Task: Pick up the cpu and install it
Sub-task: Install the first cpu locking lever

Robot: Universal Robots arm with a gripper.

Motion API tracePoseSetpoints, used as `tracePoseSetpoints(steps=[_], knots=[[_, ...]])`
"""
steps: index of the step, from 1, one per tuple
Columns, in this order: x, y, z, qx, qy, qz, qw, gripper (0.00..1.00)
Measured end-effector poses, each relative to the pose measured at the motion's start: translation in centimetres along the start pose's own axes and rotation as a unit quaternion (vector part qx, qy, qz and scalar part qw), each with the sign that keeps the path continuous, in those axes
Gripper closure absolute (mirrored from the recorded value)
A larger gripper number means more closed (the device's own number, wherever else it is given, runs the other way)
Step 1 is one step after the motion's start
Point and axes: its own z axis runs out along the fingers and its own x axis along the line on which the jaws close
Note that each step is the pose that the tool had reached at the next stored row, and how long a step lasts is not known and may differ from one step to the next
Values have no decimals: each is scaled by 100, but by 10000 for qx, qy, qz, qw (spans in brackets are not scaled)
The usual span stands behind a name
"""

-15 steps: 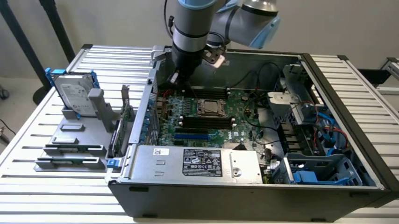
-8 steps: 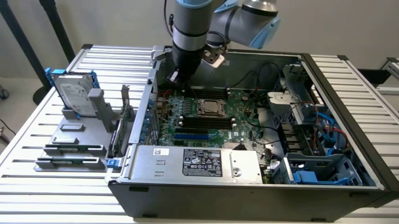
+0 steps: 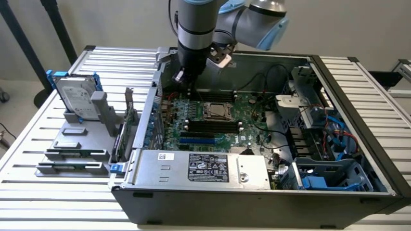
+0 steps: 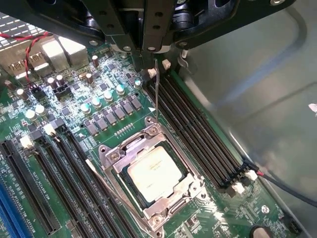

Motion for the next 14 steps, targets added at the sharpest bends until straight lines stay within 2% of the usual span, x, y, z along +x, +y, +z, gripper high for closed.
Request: tracePoseSetpoints(steps=[2,4,8,10,11,14], knots=[[3,1,-4,-1,42,37,10000,89],[6,6,-5,10,101,63,9999,89],[23,30,-7,58,246,81,9996,89],[36,50,-9,83,310,81,9995,89],[43,63,-10,92,337,80,9994,89],[75,121,-17,103,378,79,9992,89]])
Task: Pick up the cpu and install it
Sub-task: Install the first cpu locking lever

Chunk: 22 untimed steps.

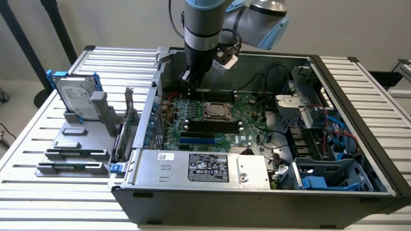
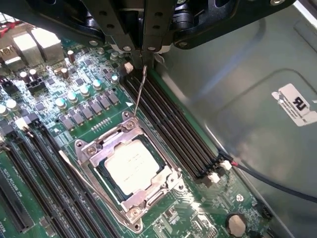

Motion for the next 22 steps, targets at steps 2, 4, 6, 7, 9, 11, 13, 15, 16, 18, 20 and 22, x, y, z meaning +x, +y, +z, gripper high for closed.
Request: tracePoseSetpoints(steps=[2,4,6,7,9,11,13,15,16,18,20,22], knots=[[22,35,-3,2,12,-1,10000,89],[50,75,-6,5,22,-1,10000,89],[80,119,-9,8,33,-4,10000,89],[93,137,-11,9,38,-5,10000,89],[111,164,-12,9,50,-7,10000,89],[114,171,-14,1,59,-11,10000,89],[106,180,-10,2,68,-12,10000,89],[93,192,7,-1,73,-10,10000,89],[82,201,19,-2,78,-9,10000,89],[60,219,47,2,91,-7,10000,89],[40,237,75,8,106,-6,9999,89],[20,254,104,15,120,-5,9999,89]])
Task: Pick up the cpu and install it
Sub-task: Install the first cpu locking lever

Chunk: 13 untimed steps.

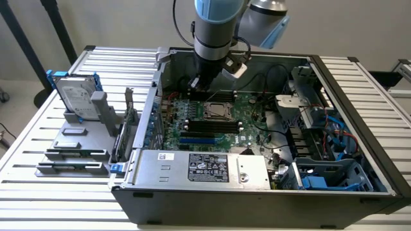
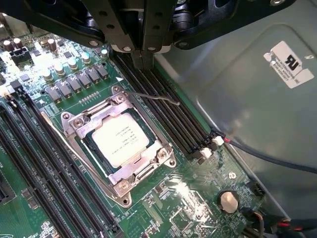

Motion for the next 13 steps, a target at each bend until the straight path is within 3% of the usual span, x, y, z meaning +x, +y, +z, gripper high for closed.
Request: tracePoseSetpoints(steps=[6,13], knots=[[-48,40,92,26,36,4,10000,89],[-76,66,188,17,44,-1,10000,89]])
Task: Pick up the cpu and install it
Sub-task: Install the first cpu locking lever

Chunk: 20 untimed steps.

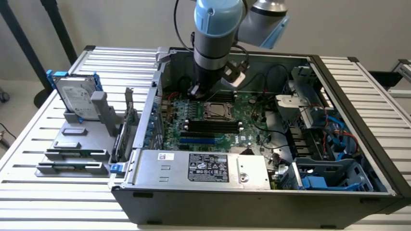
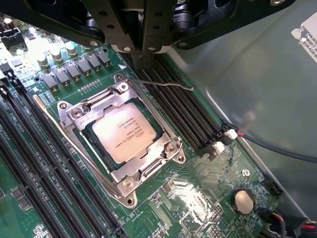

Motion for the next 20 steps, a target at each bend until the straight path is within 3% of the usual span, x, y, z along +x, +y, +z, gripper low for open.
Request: tracePoseSetpoints(steps=[10,20], knots=[[-20,22,73,-17,6,-7,10000,89],[-10,20,110,-64,-32,-12,10000,89]])
